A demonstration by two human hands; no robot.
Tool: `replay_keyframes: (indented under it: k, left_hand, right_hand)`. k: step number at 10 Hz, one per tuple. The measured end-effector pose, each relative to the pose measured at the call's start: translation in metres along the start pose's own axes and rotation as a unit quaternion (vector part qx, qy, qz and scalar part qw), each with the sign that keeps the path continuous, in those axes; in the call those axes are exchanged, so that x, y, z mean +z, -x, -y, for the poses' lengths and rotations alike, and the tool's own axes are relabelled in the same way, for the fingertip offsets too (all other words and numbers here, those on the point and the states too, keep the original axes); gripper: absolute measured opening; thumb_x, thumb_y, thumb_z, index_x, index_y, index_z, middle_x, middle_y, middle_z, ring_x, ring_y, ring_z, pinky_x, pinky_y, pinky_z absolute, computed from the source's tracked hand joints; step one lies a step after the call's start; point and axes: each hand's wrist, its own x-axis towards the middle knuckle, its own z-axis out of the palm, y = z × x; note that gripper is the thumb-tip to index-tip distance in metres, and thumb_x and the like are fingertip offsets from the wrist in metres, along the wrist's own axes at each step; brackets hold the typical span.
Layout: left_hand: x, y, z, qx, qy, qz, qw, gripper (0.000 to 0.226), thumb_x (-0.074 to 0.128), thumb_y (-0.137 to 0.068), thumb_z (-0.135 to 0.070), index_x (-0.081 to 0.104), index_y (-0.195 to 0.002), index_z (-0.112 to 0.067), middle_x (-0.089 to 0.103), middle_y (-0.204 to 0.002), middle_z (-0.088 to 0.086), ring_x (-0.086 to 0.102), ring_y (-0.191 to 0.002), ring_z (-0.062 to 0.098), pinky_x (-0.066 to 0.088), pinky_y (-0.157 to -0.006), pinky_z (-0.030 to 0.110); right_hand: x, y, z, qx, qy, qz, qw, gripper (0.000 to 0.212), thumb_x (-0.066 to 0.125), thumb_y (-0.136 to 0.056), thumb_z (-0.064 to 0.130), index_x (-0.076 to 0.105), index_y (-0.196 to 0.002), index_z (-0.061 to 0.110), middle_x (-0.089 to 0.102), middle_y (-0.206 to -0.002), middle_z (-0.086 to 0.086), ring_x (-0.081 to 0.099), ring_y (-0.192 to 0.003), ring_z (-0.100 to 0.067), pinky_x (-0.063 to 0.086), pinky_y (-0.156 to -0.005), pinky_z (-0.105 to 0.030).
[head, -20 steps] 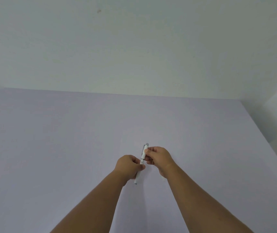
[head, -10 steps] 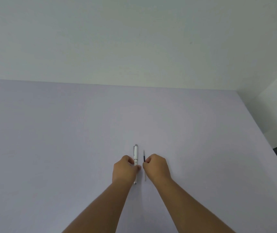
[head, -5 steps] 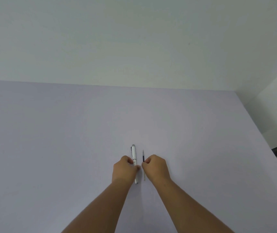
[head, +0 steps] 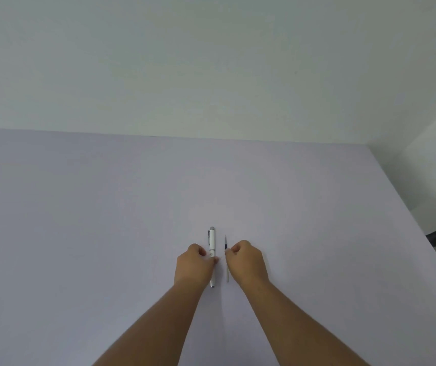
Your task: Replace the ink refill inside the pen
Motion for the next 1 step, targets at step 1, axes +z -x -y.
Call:
replay_keyframes:
  k: [1]
  left_hand:
    - [-0.0071, 0.0019, -0.0037, 0.027, -0.025, -0.032, 0.999, 0.036, 0.058, -0.088, -0.036, 0.053, -0.114, -0.012, 0.061, -0.107, 0.006, 0.055, -0.086, 0.018, 0.044, -0.071, 0.029]
  right_hand:
    - [-0.0080, -0.0021, 0.0079, -0.018, -0.012, -0.045, 0.999, 0.027, 0.046, -0.091, 0.033, 0.056, -0.109, 0.014, 0.065, -0.108, -0.005, 0.062, -0.097, -0.025, 0.053, -0.082, -0.037]
